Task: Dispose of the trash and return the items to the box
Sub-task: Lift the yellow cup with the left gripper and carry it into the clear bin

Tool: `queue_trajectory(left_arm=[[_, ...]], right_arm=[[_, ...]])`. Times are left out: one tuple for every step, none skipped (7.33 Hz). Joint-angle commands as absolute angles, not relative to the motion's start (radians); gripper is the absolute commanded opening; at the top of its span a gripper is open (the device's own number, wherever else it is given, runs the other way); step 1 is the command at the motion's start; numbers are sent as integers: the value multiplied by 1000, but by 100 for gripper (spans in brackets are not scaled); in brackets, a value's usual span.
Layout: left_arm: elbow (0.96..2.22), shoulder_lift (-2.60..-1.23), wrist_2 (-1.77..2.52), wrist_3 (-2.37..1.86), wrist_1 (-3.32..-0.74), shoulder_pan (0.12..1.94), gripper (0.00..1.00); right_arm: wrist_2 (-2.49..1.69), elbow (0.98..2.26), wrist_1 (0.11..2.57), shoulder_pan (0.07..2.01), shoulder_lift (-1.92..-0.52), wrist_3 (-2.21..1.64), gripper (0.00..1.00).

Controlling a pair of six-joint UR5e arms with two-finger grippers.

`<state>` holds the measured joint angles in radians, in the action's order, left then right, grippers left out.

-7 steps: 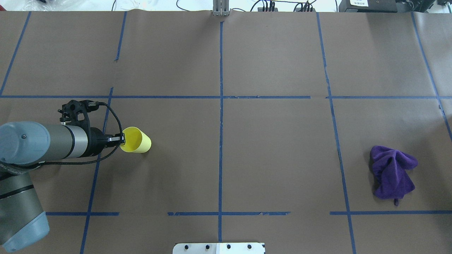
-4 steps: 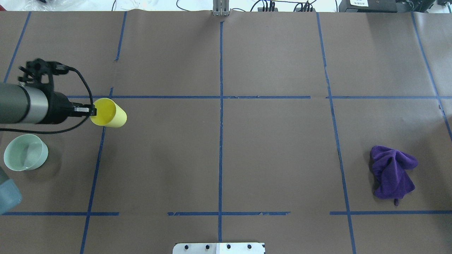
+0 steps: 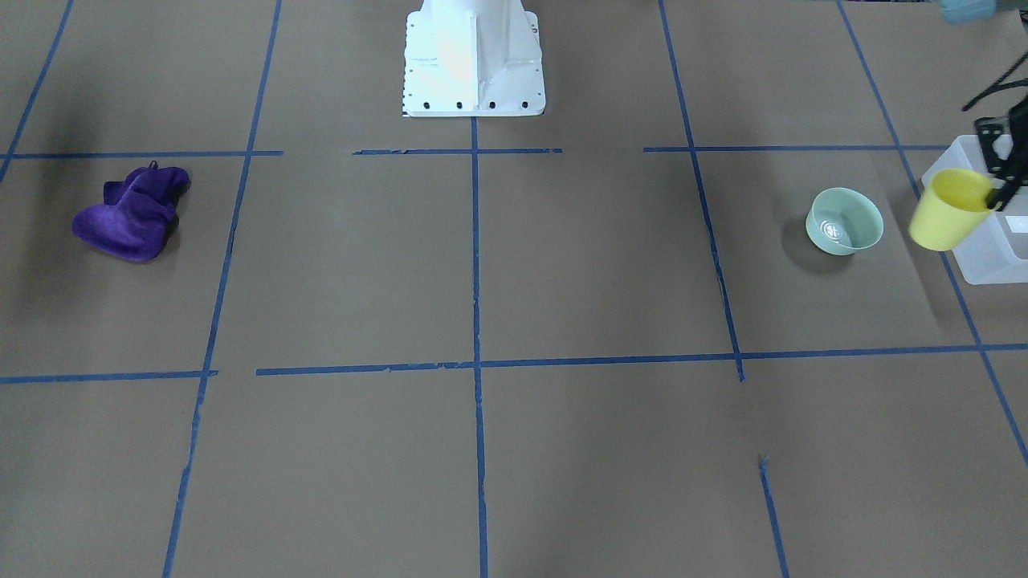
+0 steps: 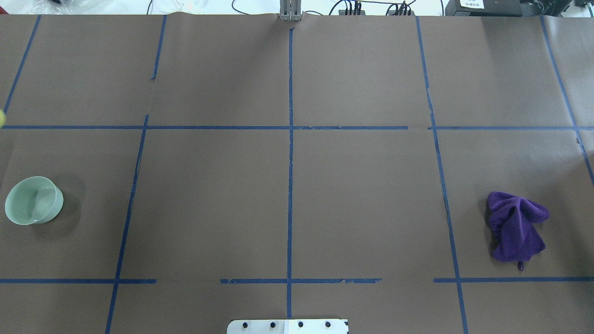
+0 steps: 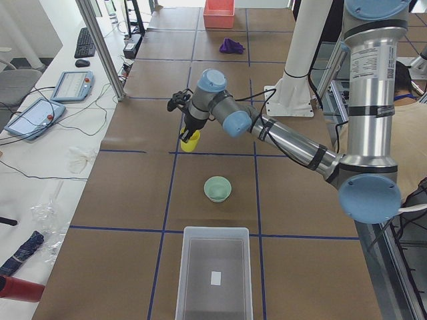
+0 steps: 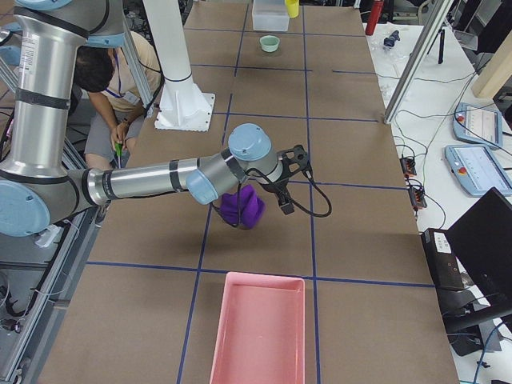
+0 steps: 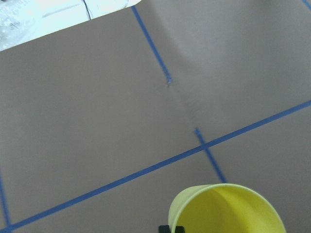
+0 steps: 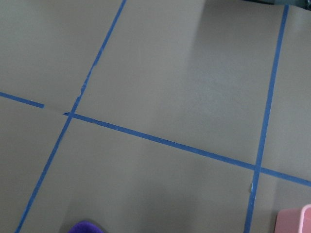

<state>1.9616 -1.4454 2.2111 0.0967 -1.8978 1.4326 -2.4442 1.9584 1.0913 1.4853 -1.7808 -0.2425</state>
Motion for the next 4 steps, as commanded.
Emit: queue_trajectory(left_arm=[[1745, -1417, 2278, 580, -1901, 1726, 0], [1706, -1358, 2278, 656, -1910, 1759, 0], [1650, -1304, 2276, 640, -2054, 1766, 0], [1582, -1251, 2281, 483, -2242, 1764, 0]], right_arm=[[-2431, 1989, 1077, 1389, -1776, -366, 100], [-2401, 2034, 1077, 1334, -1778, -459, 100], [-2361, 2058, 1077, 1274, -1779, -525, 100], [-2302, 2066, 1077, 1226, -1782, -575, 100]])
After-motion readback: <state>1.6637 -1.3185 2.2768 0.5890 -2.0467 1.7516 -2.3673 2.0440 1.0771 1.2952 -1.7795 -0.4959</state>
